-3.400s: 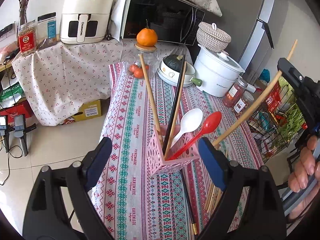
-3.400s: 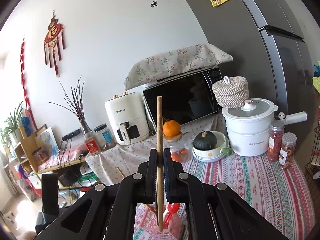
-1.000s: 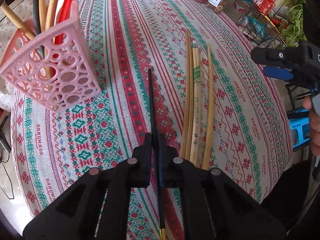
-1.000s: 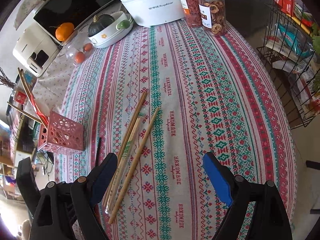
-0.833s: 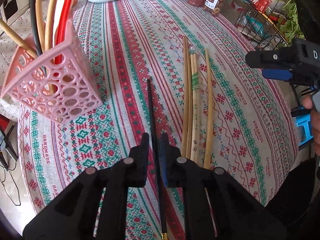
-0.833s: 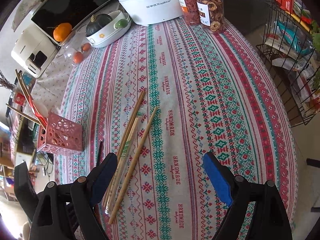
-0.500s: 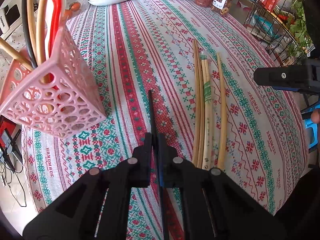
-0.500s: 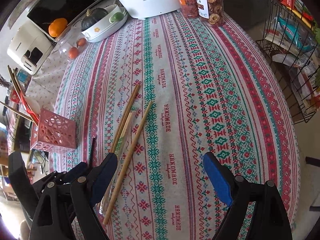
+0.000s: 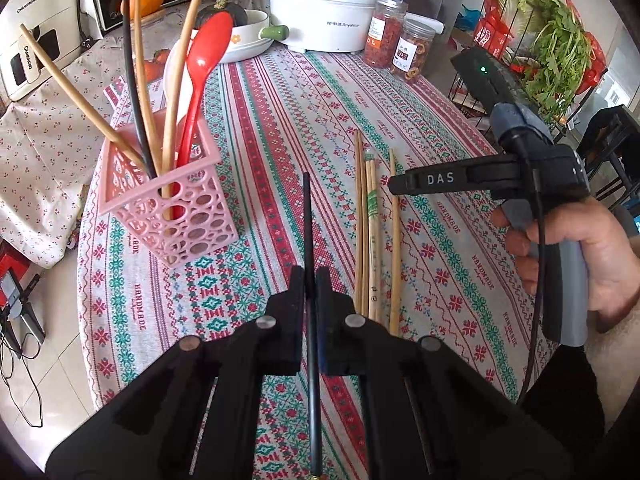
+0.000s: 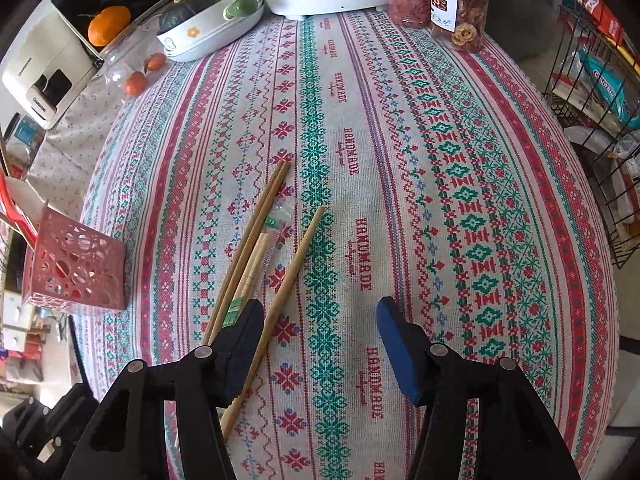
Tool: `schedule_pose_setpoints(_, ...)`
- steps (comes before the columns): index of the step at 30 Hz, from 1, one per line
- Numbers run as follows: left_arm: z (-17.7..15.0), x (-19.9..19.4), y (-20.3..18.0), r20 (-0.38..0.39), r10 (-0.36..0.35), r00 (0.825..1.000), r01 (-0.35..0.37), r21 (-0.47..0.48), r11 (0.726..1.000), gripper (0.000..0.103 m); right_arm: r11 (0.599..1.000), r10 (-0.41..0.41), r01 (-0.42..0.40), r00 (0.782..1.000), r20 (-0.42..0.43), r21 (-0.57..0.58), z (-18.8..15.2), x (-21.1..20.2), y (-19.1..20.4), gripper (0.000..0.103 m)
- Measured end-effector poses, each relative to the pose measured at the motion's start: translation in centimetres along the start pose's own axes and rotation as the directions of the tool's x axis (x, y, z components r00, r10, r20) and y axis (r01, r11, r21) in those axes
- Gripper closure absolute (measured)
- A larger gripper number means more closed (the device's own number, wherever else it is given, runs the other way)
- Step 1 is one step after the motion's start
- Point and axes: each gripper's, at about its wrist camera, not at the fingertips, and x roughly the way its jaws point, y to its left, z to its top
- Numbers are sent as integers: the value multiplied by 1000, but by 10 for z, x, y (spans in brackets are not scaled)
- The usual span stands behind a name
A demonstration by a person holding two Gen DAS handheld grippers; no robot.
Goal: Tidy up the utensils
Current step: 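Lift the chopstick with left while the right gripper grasps another wooden chopstick, then lower both wooden chopsticks into the pink basket and open both grippers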
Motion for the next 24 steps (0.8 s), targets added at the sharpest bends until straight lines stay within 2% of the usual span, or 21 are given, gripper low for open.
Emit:
schedule_pose_setpoints(4,1,-11,7,27,-12,1000,12,-11,1000,97,986,-125,130,991,56,-101,-2,5,20,67)
schedule_pose_setpoints(5,1,-15,7,35,-16,999,16,-11,1000,97,986,-118,124,991,61,-112,-2,5,22,72)
schedule_pose_setpoints(6,1,-18,8,43,-19,999,19,-11,1000,97,987,-107,113,993,58,-118,-3,5,22,81)
schedule_pose_setpoints(7,0,-22,9,51,-22,998,23,-11,1000,97,988,-97,102,994,52,-118,-3,4,22,87)
schedule_pose_setpoints(10,-3,-33,10,80,-33,996,34,-11,999,97,997,-23,27,998,51,-74,-1,3,12,97)
schedule_pose_setpoints(13,-4,-48,15,121,-46,992,48,-14,999,97,998,57,-56,996,69,-12,-2,-6,-2,97)
schedule_pose_setpoints(16,-3,-62,18,168,-55,984,59,-17,998,97,995,97,-97,986,135,-4,-5,-29,-8,97)
schedule_pose_setpoints(20,-4,-81,23,227,-64,972,72,-27,997,97,988,153,-150,956,249,-29,-13,-74,-7,98)
schedule_pose_setpoints(24,-5,-99,27,297,-69,952,84,-38,996,97,985,172,-152,918,356,-84,-21,-119,1,97)
